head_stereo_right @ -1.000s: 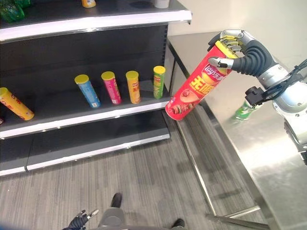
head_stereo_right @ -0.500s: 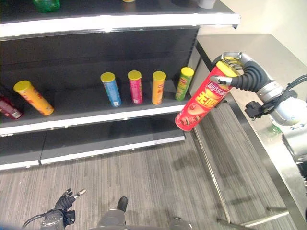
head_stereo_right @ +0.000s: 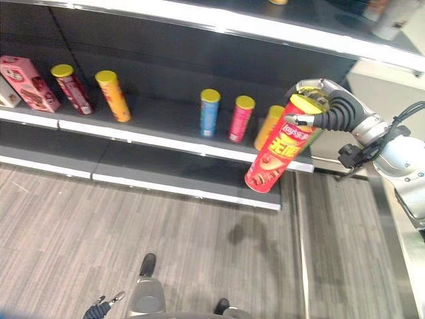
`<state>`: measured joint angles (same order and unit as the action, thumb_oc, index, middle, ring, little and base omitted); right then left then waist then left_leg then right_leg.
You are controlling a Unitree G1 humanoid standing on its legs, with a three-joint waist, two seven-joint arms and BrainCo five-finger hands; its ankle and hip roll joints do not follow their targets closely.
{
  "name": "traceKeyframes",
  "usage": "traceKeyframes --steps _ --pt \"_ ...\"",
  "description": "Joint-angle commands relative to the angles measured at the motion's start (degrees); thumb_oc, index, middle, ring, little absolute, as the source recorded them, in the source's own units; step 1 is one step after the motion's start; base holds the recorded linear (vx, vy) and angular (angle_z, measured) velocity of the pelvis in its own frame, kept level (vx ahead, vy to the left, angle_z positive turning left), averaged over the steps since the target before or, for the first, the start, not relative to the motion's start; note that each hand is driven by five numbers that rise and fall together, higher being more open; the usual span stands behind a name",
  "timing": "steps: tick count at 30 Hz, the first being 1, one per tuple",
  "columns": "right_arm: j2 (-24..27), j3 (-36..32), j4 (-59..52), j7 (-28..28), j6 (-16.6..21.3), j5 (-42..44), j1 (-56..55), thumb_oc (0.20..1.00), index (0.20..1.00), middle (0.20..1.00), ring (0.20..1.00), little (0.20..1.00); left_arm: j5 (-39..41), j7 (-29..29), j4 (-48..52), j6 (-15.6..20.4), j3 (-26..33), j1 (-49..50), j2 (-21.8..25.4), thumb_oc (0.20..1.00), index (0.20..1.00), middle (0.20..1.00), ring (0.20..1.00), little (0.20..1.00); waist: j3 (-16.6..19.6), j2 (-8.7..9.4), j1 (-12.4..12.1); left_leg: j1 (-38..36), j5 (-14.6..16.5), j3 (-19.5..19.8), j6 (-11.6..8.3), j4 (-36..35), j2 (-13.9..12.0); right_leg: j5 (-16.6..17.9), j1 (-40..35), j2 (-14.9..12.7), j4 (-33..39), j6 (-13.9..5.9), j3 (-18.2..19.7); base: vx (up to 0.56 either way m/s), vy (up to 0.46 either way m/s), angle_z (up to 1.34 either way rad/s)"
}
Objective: Put the goods on the table back onto the shelves and tidy them up.
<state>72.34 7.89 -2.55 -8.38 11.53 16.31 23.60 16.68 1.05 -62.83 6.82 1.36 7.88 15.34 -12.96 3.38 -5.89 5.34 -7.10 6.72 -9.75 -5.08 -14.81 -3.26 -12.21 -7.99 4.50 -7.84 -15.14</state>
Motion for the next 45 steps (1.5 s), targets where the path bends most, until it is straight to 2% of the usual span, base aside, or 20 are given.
traceKeyframes --steps 1,2,3,4,7,9,11,13,15,16,18,21,24,29,30,33,36,41,45 --pt "0.4 -4.1 -2.8 1.3 0.6 -1.2 -1.8 0.2 0.2 0.2 0.2 0.2 -3.3 0.6 3.4 1.6 -3.3 -0.6 3.4 1.0 1.0 1.0 1.0 1.0 4.2 1.34 0.3 1.3 4.1 0.0 -0.93 2.5 2.2 1.1 5.0 -6.9 -1.1 -5.31 0.5 0.04 0.449 0.34" --pt "-0.7 -4.3 -2.9 1.5 0.3 -2.7 -2.3 0.2 0.2 0.2 0.2 0.2 -4.1 0.3 4.1 1.6 -3.6 -0.5 4.0 1.0 1.0 1.0 1.0 1.0 3.8 1.42 0.2 1.5 6.0 -0.5 -0.05 5.0 4.2 2.7 5.6 -9.6 -3.0 -5.93 0.5 0.03 0.295 0.39" --pt "-0.7 -4.3 -2.9 1.5 0.3 -2.7 -2.3 0.2 0.2 0.2 0.2 0.2 -4.1 0.3 4.1 1.6 -3.6 -0.5 4.0 1.0 1.0 1.0 1.0 1.0 3.8 1.42 0.2 1.5 6.0 -0.5 -0.05 5.0 4.2 2.7 5.6 -9.6 -3.0 -5.93 0.5 0.02 0.405 0.1" --pt "-2.7 -4.1 -3.0 1.6 -0.5 -4.7 -2.8 0.2 0.2 0.2 0.2 0.2 -4.8 0.4 4.5 1.3 -3.2 -0.4 5.0 1.0 1.0 1.0 1.0 1.0 3.4 1.43 0.3 0.9 7.9 -1.4 1.7 6.4 7.1 5.8 7.6 -13.3 -6.4 -5.62 1.4 0.02 0.389 -0.06" --pt "-4.4 -4.1 -3.2 2.3 -0.4 -7.0 -3.3 0.2 0.2 0.2 0.2 0.2 -6.8 0.1 3.8 0.9 -2.7 -0.2 6.9 1.0 1.0 1.0 1.0 1.0 3.2 1.17 0.6 0.1 9.0 -2.6 3.59 6.0 10.0 8.1 9.8 -15.4 -10.2 -4.49 1.5 0.05 0.38 -0.19" --pt "-4.3 -4.5 -3.4 2.0 -0.7 -8.1 -4.4 0.2 0.2 0.2 0.2 0.2 -7.7 -0.2 3.7 0.7 -2.9 -0.3 7.7 1.0 1.0 1.0 1.0 1.0 2.9 0.96 1.0 -1.0 9.0 -2.1 4.11 5.0 11.0 7.2 10.9 -13.5 -12.0 -3.58 3.9 0.07 0.192 -0.1" --pt "-3.6 -3.7 -3.3 1.7 -0.7 -7.7 -3.9 0.2 0.2 0.2 0.2 0.2 -7.2 -0.4 3.6 0.9 -2.7 -0.5 8.2 1.0 1.0 1.0 1.0 1.0 2.5 1.0 1.4 -0.6 8.8 -1.3 4.4 4.7 11.8 5.9 12.9 -10.3 -11.1 -3.35 5.8 0.06 0.102 0.04" --pt "-2.9 -1.6 -3.6 1.5 -0.6 -7.2 -2.0 0.2 0.2 0.2 0.2 0.2 -6.4 -0.2 3.6 0.7 -2.8 -1.4 8.3 1.0 1.0 1.0 1.0 1.0 0.5 1.45 2.0 -0.6 9.0 -0.4 4.63 5.1 12.4 5.2 17.7 -5.6 -9.8 -2.97 7.5 0.01 0.02 0.15" --pt "-1.2 1.1 -2.5 2.2 -0.3 -7.2 0.5 0.2 0.2 0.2 0.2 0.2 -6.4 0.2 2.4 0.1 -3.6 -3.1 8.6 1.0 1.0 1.0 1.0 1.0 -2.2 2.08 2.6 -0.7 9.8 -0.1 4.72 6.3 13.1 5.5 19.6 -2.3 -5.9 -2.77 8.0 0.03 -0.036 0.08" --pt "0.4 0.3 -3.4 1.5 -0.6 -8.2 0.6 0.2 0.2 0.2 0.2 0.2 -6.9 0.4 3.8 0.5 -3.6 -3.0 8.7 1.0 1.0 1.0 1.0 1.0 -2.4 2.67 2.8 0.5 10.0 2.0 4.63 7.9 14.4 5.2 17.6 -2.1 -2.8 -3.54 9.6 0.1 -0.03 0.4" --pt "0.3 0.4 -5.0 1.5 -1.1 -8.3 0.3 0.2 0.2 0.2 0.2 0.2 -5.6 0.5 4.7 0.7 -3.4 -3.2 7.5 1.0 1.0 1.0 1.0 1.0 -2.9 3.66 2.6 1.0 10.3 2.7 4.23 9.0 15.2 6.4 17.3 -1.8 -3.1 -3.15 10.5 0.09 -0.04 0.92" --pt "-0.6 1.6 -5.5 1.7 -1.0 -8.6 1.3 0.2 0.2 0.2 0.2 0.2 -4.9 0.7 4.9 0.8 -3.5 -2.8 6.2 1.0 1.0 1.0 1.0 1.0 -2.8 3.72 2.0 1.5 10.1 3.1 4.06 9.0 14.6 6.8 16.8 -1.6 -2.3 -2.65 9.3 0.05 -0.055 0.57" --pt "-2.8 6.3 -4.4 2.7 -1.1 -10.2 6.6 0.2 0.2 0.2 0.2 0.2 -4.9 0.7 5.1 0.5 -4.7 -1.9 5.5 1.0 1.0 1.0 1.0 1.0 -3.1 3.6 1.0 2.8 9.9 3.9 4.03 9.0 13.4 6.7 16.1 -1.4 -0.7 -2.42 7.6 0.05 -0.091 0.22" --pt "-5.6 10.3 -2.8 5.2 -1.3 -14.0 12.3 0.2 0.2 0.2 0.2 0.2 -5.3 1.3 4.8 0.3 -4.9 -1.5 5.3 1.0 1.0 1.0 1.0 1.0 -4.0 3.32 -0.3 4.1 9.4 4.7 4.07 8.7 13.2 6.3 16.4 -1.4 -0.6 -2.27 6.8 0.0 -0.028 0.19" --pt "-6.5 12.1 -1.6 6.5 -1.4 -16.3 14.9 0.2 0.2 0.2 0.2 0.2 -5.6 1.7 4.5 0.3 -5.4 -1.7 5.5 1.0 1.0 1.0 1.0 1.0 -4.7 3.06 -1.2 5.0 9.1 5.1 4.0 8.7 13.3 6.2 16.9 -1.7 -0.8 -2.26 6.5 -0.02 -0.009 0.19" --pt "-7.9 13.5 0.0 7.9 -1.3 -17.4 17.4 0.2 0.2 0.2 0.2 0.2 -5.7 2.3 4.4 0.4 -6.0 -1.8 5.5 1.0 1.0 1.0 1.0 1.0 -5.4 2.56 -1.7 6.2 8.8 5.8 3.99 8.8 13.5 6.0 17.9 -1.9 -1.4 -2.28 6.1 -0.03 -0.012 0.16" --pt "-10.3 16.5 6.3 11.5 -2.5 -21.0 21.6 0.2 0.2 0.2 0.2 0.2 -5.0 3.1 5.1 0.5 -7.3 -2.1 5.4 1.0 1.0 1.0 1.0 1.0 -6.8 1.48 -3.2 8.0 8.2 7.0 4.04 8.7 14.2 5.9 18.9 -2.5 -1.8 -2.25 5.0 -0.02 -0.006 0.28" --pt "-11.7 16.0 13.9 17.7 -4.5 -28.2 24.4 0.2 0.2 0.2 0.2 0.2 -3.9 4.5 7.3 1.0 -9.0 -2.4 5.1 1.0 1.0 1.0 1.0 1.0 -8.8 -0.28 -4.3 10.3 7.1 8.1 3.92 8.3 15.0 5.8 20.8 -3.2 -2.4 -2.34 3.9 -0.03 -0.003 0.28" --pt "-11.9 16.3 19.5 20.6 -5.5 -29.5 27.9 0.2 0.2 0.2 0.2 0.2 -3.6 4.9 8.6 1.4 -10.9 -2.8 5.0 1.0 1.0 1.0 1.0 1.0 -10.0 -1.49 -4.7 11.6 6.5 8.4 3.89 7.9 15.3 5.9 22.2 -3.7 -2.9 -2.41 3.5 -0.02 0.011 0.18"
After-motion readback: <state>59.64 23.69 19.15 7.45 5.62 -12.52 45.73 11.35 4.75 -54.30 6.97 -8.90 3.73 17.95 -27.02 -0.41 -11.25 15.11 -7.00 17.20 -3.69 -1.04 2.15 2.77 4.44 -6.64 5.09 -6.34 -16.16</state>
